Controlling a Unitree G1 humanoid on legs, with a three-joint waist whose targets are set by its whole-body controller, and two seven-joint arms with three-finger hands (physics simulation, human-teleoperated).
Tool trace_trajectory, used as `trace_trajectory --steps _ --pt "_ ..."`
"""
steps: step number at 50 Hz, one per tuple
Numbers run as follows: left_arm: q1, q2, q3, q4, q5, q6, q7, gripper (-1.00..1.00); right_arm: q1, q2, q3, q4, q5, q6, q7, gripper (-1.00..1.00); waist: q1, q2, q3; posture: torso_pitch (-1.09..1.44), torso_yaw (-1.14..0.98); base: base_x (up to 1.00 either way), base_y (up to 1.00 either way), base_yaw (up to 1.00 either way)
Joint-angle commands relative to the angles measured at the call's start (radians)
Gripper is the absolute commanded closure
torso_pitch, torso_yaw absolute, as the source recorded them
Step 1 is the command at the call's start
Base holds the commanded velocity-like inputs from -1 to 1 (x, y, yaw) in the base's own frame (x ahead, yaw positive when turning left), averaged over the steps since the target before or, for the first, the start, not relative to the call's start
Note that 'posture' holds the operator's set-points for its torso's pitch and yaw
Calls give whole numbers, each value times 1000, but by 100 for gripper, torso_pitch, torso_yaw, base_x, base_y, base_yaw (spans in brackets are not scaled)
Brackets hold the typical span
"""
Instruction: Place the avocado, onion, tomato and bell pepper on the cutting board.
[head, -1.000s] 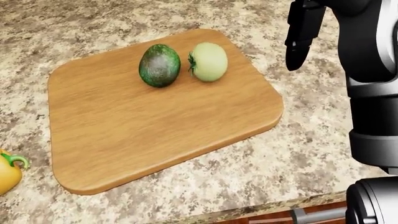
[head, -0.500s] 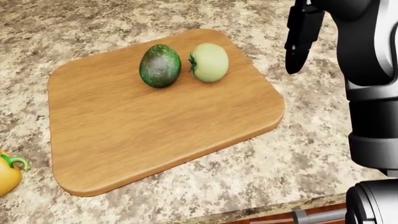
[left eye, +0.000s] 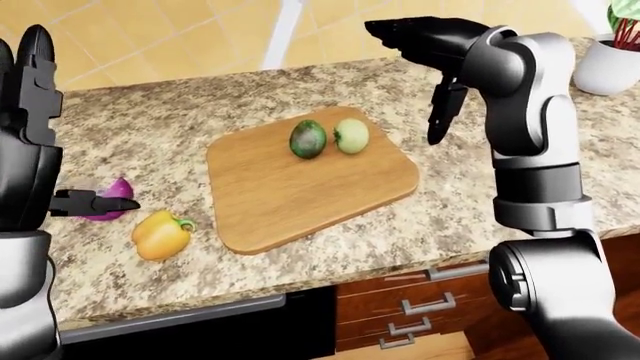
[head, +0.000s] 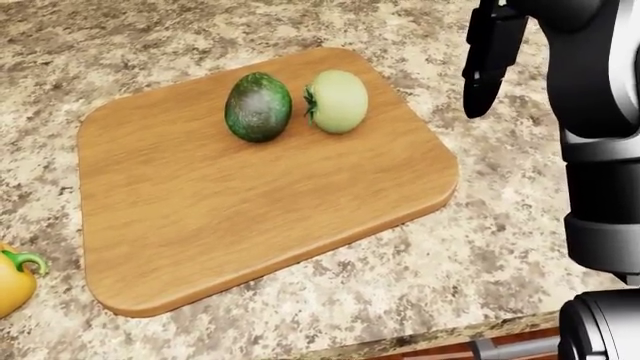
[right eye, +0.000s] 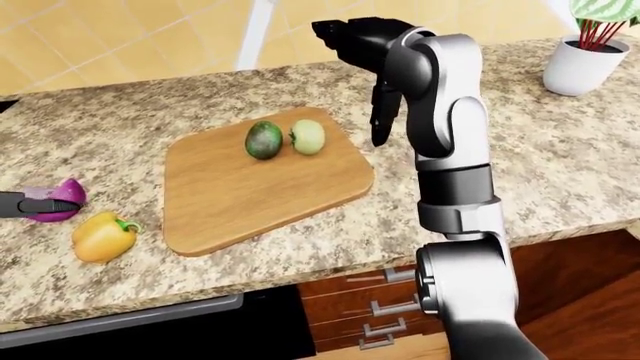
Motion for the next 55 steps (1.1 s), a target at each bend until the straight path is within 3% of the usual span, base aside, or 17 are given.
trace_trajectory --steps 1,34,46,55 --pt "-10 23 20 -2 17 -22 35 -100 -37 -10 -12 -25 3 -1 -21 -100 0 3 -25 0 0 0 0 0" --pt "39 62 73 156 96 -92 134 -100 -36 -9 -11 -17 2 -1 -26 -100 -3 9 -26 0 0 0 0 0" --pt "31 101 60 250 157 -85 224 -100 -29 -5 -9 -12 1 -3 -33 -100 -5 13 -26 0 0 0 0 0" --pt "23 107 33 281 152 -95 226 -100 -17 -3 -10 -20 1 -1 -34 -100 -5 15 -29 0 0 0 0 0"
